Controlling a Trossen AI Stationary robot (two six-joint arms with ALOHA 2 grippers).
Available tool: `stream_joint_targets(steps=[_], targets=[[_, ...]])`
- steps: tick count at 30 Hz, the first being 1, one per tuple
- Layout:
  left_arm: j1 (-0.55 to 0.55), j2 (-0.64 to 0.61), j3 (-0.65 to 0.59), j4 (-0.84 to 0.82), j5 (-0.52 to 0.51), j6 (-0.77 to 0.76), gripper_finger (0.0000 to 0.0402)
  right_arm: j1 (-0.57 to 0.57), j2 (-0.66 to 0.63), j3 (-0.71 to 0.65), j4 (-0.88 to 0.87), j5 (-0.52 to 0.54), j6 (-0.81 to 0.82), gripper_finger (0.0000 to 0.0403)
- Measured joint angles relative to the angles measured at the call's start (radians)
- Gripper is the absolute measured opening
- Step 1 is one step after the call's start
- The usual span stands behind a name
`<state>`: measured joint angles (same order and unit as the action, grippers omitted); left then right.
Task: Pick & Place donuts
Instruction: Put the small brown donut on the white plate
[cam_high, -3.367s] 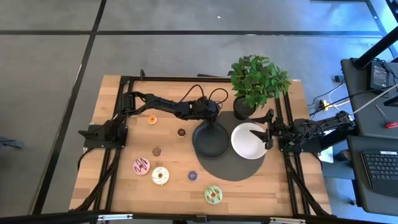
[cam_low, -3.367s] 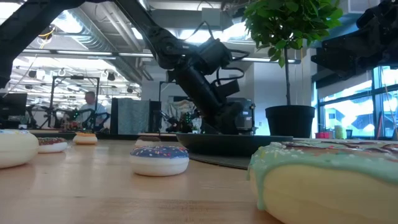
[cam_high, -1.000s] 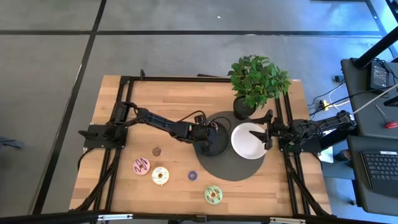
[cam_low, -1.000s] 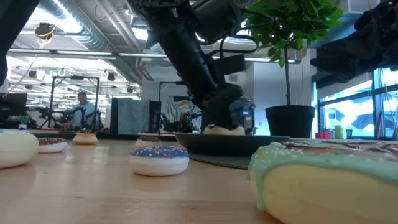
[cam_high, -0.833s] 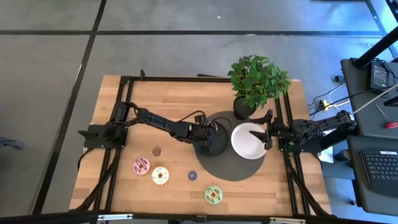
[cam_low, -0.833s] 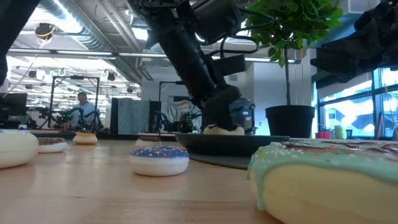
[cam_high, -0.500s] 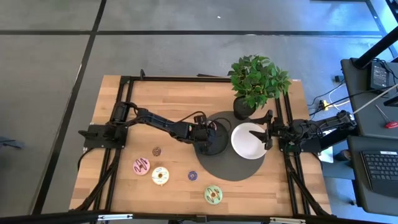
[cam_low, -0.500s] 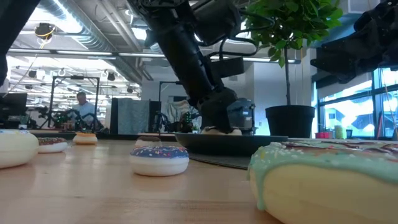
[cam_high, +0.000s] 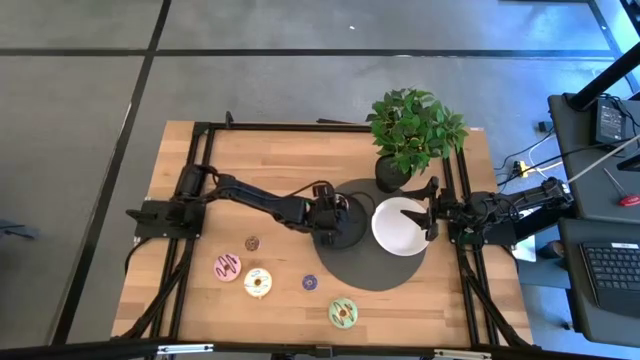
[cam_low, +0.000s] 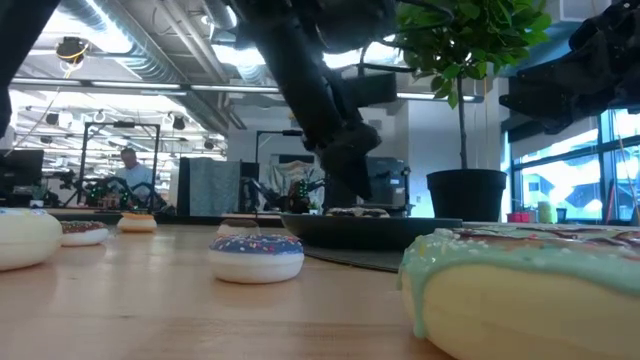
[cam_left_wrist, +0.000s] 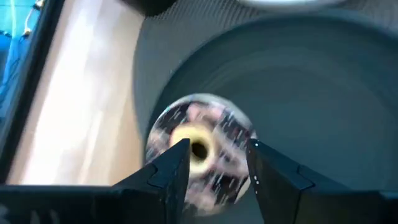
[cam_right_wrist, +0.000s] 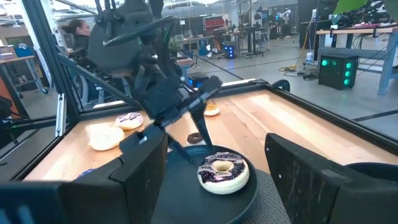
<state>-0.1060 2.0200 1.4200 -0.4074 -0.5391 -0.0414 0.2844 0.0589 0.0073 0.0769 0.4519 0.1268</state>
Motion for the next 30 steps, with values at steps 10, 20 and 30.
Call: stream_joint_targets(steps=[10, 20, 30], targets=[[-0.068, -0.165, -0.008, -0.251, -0.074, -0.136, 0.0155, 0.000, 0.000, 0.000, 0.000, -0.001, -0.004, 0.0271], [-0.210, -0.340, -0.009, -0.465, -0.212, -0.304, 0.0154, 0.000, 0.000, 0.000, 0.000, -0.009, -0.004, 0.0271], [-0.252, -0.436, -0.009, -0.536, -0.201, -0.383, 0.0144, 0.000, 0.000, 0.000, -0.001, -0.010, -0.008, 0.0271]])
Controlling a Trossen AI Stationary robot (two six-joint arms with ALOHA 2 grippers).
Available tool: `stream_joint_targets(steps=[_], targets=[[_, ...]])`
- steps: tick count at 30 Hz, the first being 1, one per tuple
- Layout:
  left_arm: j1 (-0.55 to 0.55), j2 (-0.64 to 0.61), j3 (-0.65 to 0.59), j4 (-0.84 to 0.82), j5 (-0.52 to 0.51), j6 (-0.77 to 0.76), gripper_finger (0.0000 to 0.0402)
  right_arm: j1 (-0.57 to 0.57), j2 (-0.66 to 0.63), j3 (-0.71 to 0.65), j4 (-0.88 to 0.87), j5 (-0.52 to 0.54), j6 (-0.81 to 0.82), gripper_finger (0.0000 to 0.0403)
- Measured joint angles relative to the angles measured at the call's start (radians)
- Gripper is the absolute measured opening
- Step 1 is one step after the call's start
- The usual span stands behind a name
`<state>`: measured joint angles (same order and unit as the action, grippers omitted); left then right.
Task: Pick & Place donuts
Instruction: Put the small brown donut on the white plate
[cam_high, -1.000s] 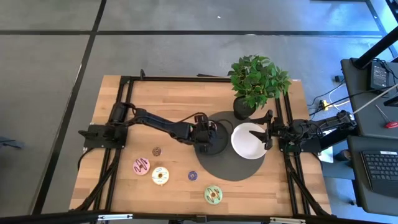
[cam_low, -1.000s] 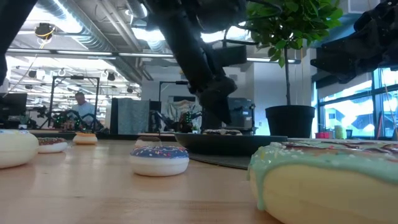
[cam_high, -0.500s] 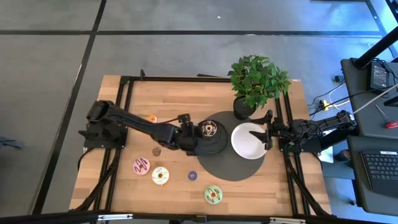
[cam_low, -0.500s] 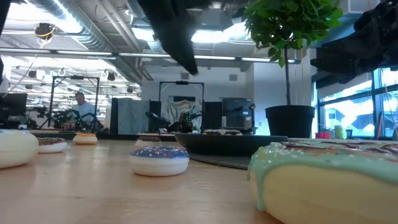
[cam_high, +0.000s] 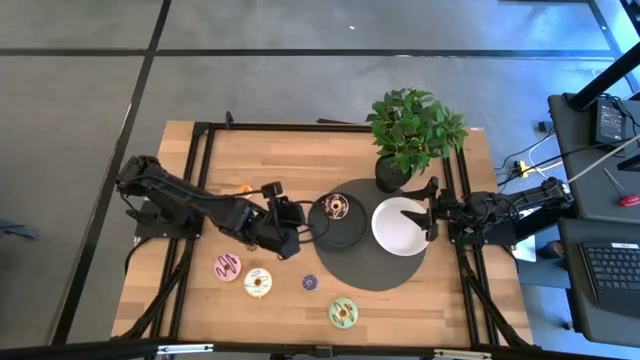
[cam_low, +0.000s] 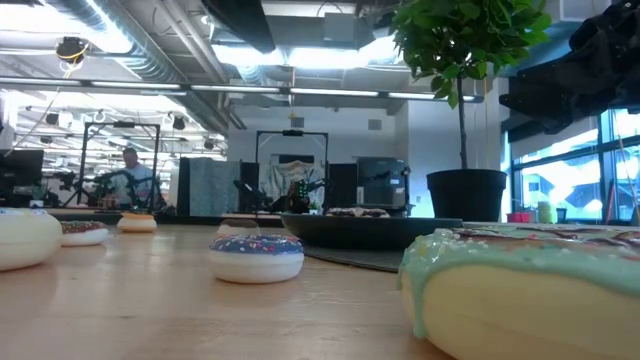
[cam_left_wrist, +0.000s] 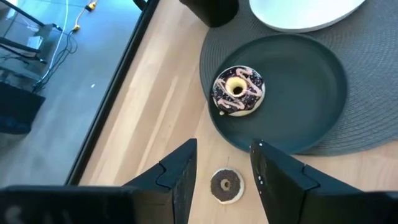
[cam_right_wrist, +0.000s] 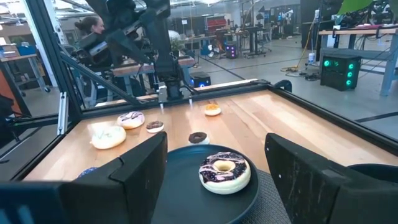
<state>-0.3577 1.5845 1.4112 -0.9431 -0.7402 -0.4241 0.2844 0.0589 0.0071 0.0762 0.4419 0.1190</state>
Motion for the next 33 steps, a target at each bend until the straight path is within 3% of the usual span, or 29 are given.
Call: stream_joint_targets(steps=[4, 12, 15, 21, 27, 33], targets=[[-0.004, 0.006, -0.007, 0.018, -0.003, -0.012, 0.0137, 0.000, 0.000, 0.000, 0.000, 0.000, -0.001, 0.0271], [0.010, -0.053, -0.215, 0.113, 0.037, -0.063, 0.0127, 0.000, 0.000, 0.000, 0.000, 0.000, -0.001, 0.0271], [0.037, -0.120, -0.325, 0.220, 0.087, -0.064, 0.0122, 0.000, 0.000, 0.000, 0.000, 0.000, -0.001, 0.0271], [0.147, -0.260, -0.564, 0.538, 0.293, 0.007, 0.0111, 0.000, 0.000, 0.000, 0.000, 0.001, -0.021, 0.0271], [0.251, -0.294, -0.734, 0.701, 0.298, -0.001, 0.0106, 0.000, 0.000, 0.000, 0.000, 0.001, -0.020, 0.0271], [0.312, -0.256, -0.814, 0.880, 0.379, -0.037, 0.0106, 0.000, 0.000, 0.000, 0.000, 0.001, -0.021, 0.0271]])
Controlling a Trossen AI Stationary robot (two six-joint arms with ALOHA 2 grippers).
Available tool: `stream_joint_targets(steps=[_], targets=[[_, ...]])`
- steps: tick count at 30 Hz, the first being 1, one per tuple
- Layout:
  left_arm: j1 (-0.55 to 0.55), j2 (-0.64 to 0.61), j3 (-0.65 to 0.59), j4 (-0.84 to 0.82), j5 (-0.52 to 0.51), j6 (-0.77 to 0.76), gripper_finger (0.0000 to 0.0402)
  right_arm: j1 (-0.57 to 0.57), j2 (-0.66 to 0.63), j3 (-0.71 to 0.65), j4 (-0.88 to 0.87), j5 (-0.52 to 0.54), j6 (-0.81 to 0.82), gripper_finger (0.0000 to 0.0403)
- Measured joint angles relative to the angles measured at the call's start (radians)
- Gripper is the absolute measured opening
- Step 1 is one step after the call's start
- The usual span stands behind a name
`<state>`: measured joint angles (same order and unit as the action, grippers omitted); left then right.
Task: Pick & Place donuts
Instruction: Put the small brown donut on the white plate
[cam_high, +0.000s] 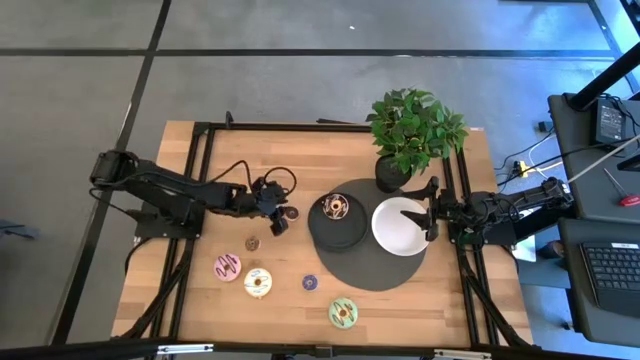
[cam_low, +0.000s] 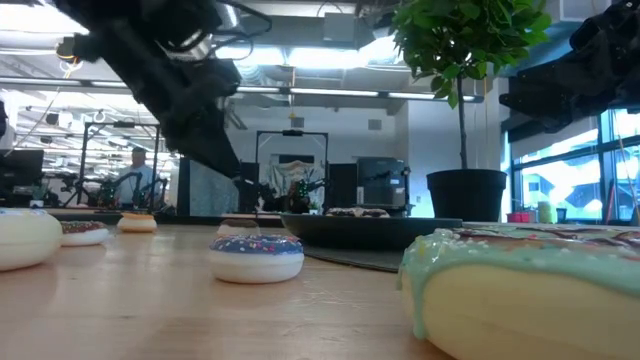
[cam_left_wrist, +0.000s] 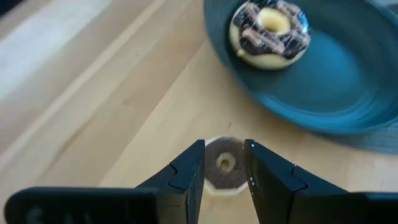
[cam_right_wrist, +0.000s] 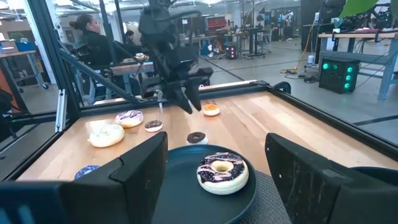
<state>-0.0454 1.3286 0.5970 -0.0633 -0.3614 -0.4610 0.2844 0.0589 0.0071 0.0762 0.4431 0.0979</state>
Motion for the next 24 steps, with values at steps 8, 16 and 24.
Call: stream_joint_targets(steps=[8, 16, 24], targets=[[0.022, 0.075, -0.007, 0.047, 0.012, -0.053, 0.0097, 0.000, 0.000, 0.000, 0.000, 0.000, -0.001, 0.0271], [0.021, 0.193, -0.006, 0.073, 0.022, -0.087, 0.0095, 0.000, 0.000, 0.000, 0.000, 0.000, -0.001, 0.0271], [0.022, 0.234, -0.005, 0.086, 0.042, -0.102, 0.0082, 0.000, 0.000, 0.000, 0.001, 0.000, -0.002, 0.0271]])
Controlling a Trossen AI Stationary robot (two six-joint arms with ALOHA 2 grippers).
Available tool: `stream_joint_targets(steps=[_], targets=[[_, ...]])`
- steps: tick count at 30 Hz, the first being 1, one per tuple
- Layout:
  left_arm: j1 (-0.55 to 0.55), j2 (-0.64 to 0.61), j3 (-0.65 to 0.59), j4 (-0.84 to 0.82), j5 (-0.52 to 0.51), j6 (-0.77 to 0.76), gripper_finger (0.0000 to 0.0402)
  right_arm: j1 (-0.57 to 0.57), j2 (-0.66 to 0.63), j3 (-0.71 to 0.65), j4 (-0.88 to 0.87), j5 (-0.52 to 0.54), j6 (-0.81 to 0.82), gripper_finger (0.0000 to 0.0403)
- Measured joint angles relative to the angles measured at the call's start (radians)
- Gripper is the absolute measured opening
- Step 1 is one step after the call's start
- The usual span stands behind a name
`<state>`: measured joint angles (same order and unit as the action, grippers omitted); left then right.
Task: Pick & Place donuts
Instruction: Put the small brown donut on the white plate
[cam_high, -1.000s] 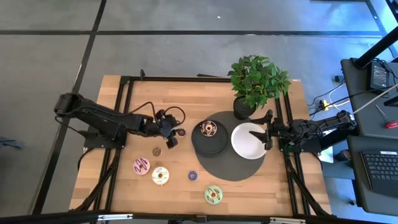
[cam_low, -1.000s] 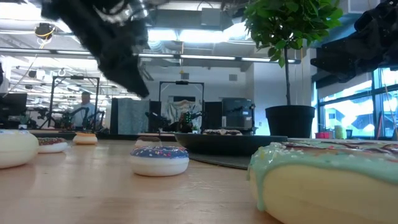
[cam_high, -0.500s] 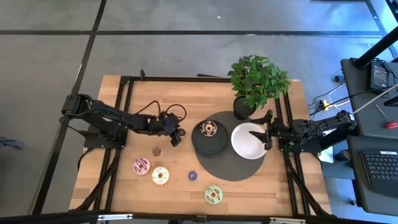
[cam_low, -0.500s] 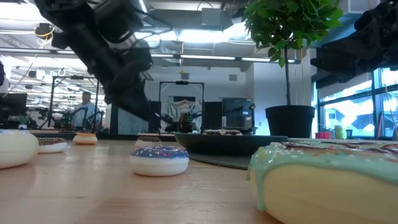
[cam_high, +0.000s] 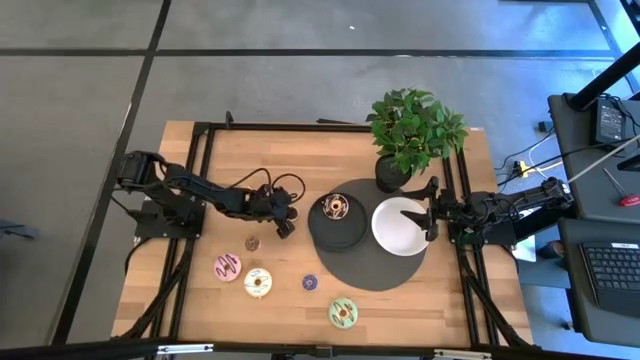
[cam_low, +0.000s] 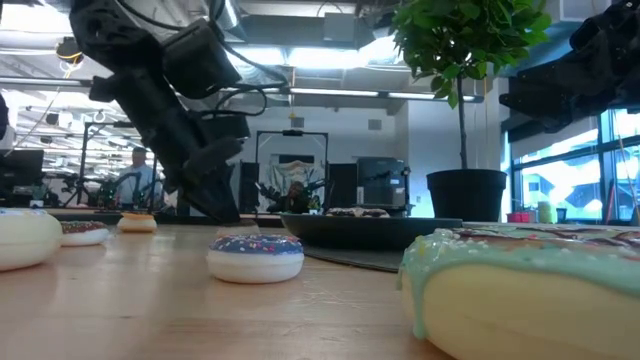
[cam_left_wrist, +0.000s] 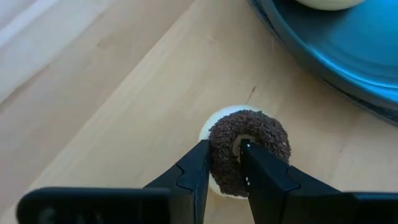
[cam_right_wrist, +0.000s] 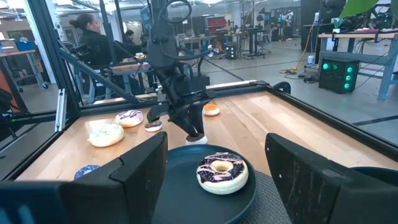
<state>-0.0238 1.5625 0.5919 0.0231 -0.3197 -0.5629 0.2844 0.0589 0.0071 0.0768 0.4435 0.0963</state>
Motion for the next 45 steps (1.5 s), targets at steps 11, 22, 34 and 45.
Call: stream_joint_targets(steps=[11, 22, 34, 45], targets=[[-0.001, -0.008, 0.003, 0.007, 0.053, 0.024, 0.0007, 0.000, 0.000, 0.000, 0.000, 0.000, 0.000, 0.0271], [-0.033, -0.089, 0.004, 0.191, 0.074, 0.131, 0.0007, 0.000, 0.000, 0.000, 0.035, -0.028, 0.005, 0.0271], [-0.091, -0.094, 0.004, 0.623, 0.004, 0.487, 0.0005, 0.000, 0.157, 0.000, 0.333, -0.209, -0.152, 0.0271], [-0.174, -0.093, 0.108, 0.472, -0.308, 0.658, 0.0004, 0.000, 0.616, 0.217, 0.336, -0.175, -0.158, 0.0271]])
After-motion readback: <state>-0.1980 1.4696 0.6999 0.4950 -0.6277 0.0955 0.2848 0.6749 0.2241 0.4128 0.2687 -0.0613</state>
